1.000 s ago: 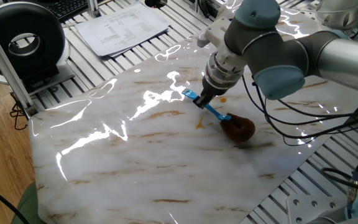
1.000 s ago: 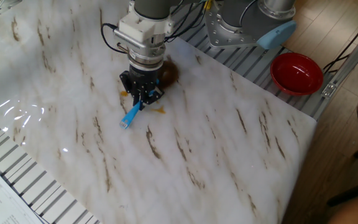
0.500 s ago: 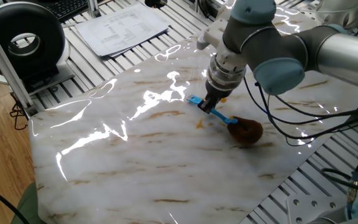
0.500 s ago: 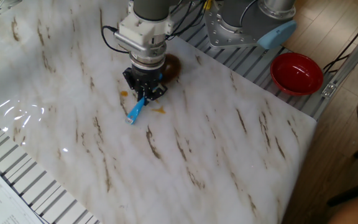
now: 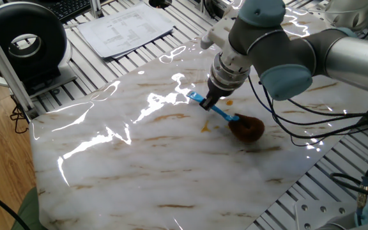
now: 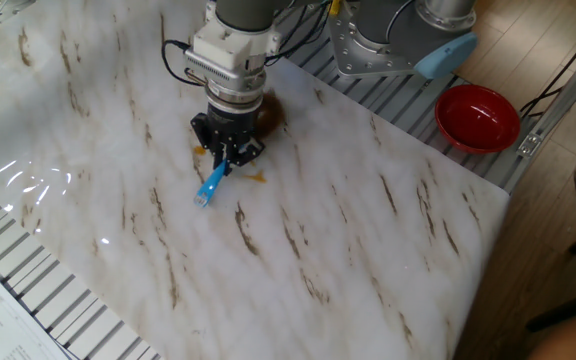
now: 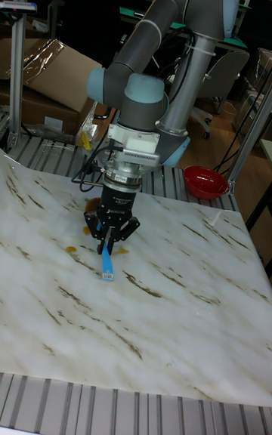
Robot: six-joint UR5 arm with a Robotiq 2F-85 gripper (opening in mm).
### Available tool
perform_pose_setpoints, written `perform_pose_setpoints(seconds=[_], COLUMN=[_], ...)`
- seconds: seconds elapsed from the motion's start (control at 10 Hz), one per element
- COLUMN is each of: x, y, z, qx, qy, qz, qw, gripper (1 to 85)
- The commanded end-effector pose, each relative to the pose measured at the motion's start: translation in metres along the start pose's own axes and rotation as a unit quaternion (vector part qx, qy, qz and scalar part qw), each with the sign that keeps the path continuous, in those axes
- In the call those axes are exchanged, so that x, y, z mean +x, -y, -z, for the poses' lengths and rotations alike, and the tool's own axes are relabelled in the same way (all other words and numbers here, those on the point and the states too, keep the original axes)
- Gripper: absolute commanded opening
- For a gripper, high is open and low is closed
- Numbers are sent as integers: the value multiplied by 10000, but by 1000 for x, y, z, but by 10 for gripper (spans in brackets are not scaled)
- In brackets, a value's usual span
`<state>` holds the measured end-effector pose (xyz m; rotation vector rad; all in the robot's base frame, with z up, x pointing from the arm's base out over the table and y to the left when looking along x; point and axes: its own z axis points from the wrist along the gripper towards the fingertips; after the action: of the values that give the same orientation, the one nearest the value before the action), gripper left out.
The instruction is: Scrub the table with a brush
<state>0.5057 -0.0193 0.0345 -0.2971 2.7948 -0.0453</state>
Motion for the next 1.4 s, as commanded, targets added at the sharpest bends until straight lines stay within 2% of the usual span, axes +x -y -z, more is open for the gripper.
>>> perform_pose_setpoints(seconds=[0.0,0.1,0.3,0.4,0.7,0.9,1.0,1.3], x=[-20,-20,-19,-21,-22,-22,-19,-13], y=[-12,-15,-11,-7,-6,-4,-10,-8], z=[15,17,11,12,11,12,8,-4], qx=[-216,-234,-273,-222,-269,-267,-365,-364], qy=[513,588,719,828,987,1028,1052,1134], qz=[35,19,113,214,280,317,235,271], qw=[9984,9980,9970,9961,9944,9938,9935,9925], gripper=[10,10,10,10,10,10,10,10])
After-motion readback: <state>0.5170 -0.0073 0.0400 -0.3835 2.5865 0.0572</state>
